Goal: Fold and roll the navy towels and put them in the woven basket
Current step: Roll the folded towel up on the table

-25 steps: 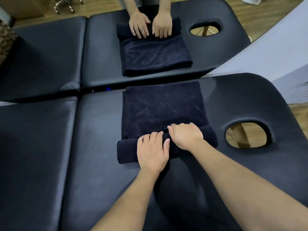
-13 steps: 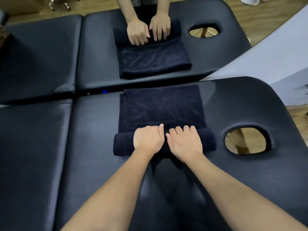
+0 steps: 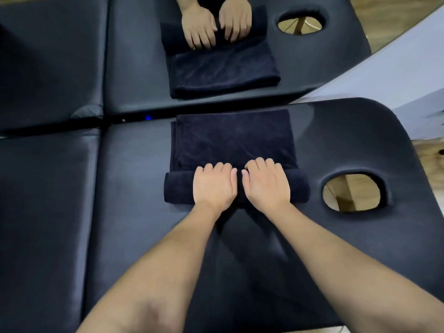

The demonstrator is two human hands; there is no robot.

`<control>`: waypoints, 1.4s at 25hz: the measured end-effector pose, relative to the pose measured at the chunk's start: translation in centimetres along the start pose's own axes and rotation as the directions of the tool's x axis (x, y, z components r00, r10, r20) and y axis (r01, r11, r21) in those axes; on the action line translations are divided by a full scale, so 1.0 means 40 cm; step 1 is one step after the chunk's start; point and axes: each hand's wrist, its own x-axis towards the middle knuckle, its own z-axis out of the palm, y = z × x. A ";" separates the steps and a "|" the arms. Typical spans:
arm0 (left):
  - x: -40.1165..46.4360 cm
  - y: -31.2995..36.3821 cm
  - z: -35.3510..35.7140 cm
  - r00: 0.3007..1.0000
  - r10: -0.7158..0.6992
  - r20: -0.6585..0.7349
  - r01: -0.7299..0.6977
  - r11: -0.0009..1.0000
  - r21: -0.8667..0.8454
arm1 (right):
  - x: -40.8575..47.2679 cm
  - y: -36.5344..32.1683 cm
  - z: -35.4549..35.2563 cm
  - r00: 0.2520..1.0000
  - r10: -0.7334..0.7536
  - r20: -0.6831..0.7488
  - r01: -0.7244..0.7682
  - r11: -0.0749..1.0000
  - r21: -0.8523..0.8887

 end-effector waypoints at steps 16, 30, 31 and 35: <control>-0.001 0.014 0.009 0.994 -0.045 -0.095 0.035 0.993 -0.109 | 0.167 0.021 -0.036 0.919 -0.129 0.372 0.091 0.989 0.118; 0.170 -0.006 -0.040 0.987 -0.053 0.151 0.077 0.984 -0.161 | 0.133 0.003 -0.010 0.999 -0.033 0.002 0.033 0.998 -0.056; 0.154 -0.001 -0.042 0.992 -0.080 0.096 0.095 0.982 -0.161 | 0.152 0.005 -0.020 0.998 -0.046 0.046 0.049 0.997 -0.056; 0.089 0.023 -0.029 0.992 -0.102 -0.073 0.094 0.991 -0.095 | 0.230 0.022 -0.043 0.964 -0.103 0.245 0.097 0.995 0.038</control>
